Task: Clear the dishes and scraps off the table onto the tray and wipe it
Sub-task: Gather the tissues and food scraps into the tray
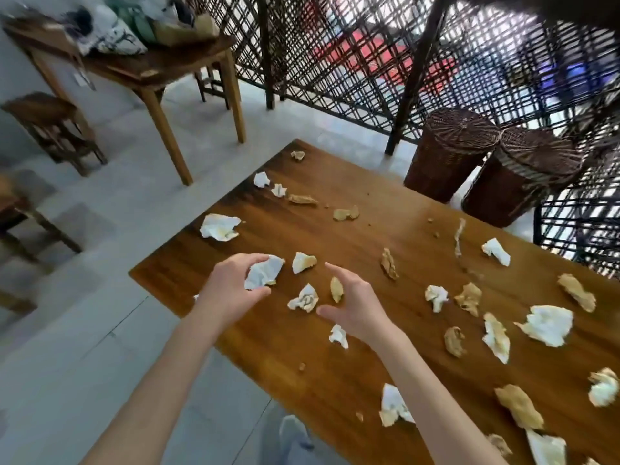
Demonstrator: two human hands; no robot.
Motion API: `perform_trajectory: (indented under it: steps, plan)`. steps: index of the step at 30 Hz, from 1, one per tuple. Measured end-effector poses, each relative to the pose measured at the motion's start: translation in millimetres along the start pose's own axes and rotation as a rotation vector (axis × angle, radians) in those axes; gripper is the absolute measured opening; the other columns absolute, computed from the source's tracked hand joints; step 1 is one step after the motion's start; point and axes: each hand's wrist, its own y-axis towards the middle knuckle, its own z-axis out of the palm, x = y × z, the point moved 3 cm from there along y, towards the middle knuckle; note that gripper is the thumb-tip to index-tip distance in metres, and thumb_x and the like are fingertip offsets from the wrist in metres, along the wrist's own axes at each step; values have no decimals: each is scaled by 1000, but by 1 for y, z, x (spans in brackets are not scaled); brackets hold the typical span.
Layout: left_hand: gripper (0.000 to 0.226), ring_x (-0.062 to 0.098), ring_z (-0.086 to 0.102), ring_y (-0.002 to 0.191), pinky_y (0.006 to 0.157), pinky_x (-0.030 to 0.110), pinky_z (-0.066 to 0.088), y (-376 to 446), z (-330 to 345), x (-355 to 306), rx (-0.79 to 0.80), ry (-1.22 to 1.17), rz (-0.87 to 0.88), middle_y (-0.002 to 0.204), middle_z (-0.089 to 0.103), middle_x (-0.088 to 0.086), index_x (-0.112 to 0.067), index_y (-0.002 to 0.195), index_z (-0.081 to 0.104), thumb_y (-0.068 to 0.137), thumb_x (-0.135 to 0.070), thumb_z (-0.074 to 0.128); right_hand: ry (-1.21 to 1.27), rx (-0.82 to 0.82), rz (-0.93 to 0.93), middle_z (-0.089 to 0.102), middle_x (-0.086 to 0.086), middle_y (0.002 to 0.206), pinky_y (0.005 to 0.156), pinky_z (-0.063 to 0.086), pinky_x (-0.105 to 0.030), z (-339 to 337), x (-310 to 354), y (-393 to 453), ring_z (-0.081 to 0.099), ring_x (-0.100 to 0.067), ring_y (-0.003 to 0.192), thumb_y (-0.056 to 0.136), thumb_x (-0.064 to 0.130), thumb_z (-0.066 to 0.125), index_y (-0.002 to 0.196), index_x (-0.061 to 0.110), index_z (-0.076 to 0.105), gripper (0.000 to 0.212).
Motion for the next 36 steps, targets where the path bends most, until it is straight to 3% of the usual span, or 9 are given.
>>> perform_trajectory:
  steps: [7,10,16,19,22,26,29,31,36]
  plan:
    - [67,10,49,121,97,27,41,87,21,59,198,31,58,134,52,-9,-33,131,50,71,-27,81,-150,73,132,15,6,155,107,33,-41,56,8,65,18,-28,141,72,26,79,144,35,24,91]
    - [72,12,45,125,99,30,41,117,44,73,311,108,130,140,45,-10,-36,132,47,70,-28,81,-269,57,219,7,7,156,111,22,-49,78,5,85,5,-30,143,73,23,79,144,41,15,98]
    - [84,18,38,132,101,32,40,148,100,96,469,268,312,148,34,-6,-36,141,34,70,-31,80,-347,85,320,-15,0,156,112,18,-55,119,-10,120,-8,-31,143,73,15,78,143,42,-8,114]
    - [75,19,41,125,97,31,43,153,120,106,474,311,378,144,40,-4,-32,140,38,76,-24,76,-383,110,345,-20,-1,155,112,14,-56,129,-20,131,-9,-33,143,76,11,74,144,41,-9,112]
    - [59,19,47,114,89,31,49,158,127,111,427,266,411,136,48,-2,-30,132,51,78,-18,74,-360,141,348,-11,-1,157,107,28,-53,133,-23,141,3,-34,143,75,6,73,146,36,-2,108]
    - [42,18,53,99,77,29,53,160,127,115,399,189,397,113,59,2,-25,121,62,82,-12,69,-369,32,336,18,-6,149,89,49,-39,130,-20,148,32,-33,125,74,0,72,140,19,28,81]
    - [31,17,52,83,64,26,48,160,126,114,385,176,402,93,57,1,-23,115,66,85,-12,65,-346,-73,337,36,-8,134,75,50,-31,130,-20,146,43,-27,110,80,-4,63,119,11,47,45]
    - [25,16,53,81,62,25,46,161,124,113,369,175,396,90,59,1,-21,112,68,87,-16,63,-335,-105,326,44,-10,124,68,47,-28,130,-19,143,48,-25,99,82,-7,58,105,7,54,28]
    - [20,17,59,84,64,24,49,149,106,112,279,173,397,95,66,3,-15,104,70,84,-14,66,-225,-318,330,54,-8,113,72,52,-26,121,-14,121,54,-19,93,84,-6,58,97,6,62,18]
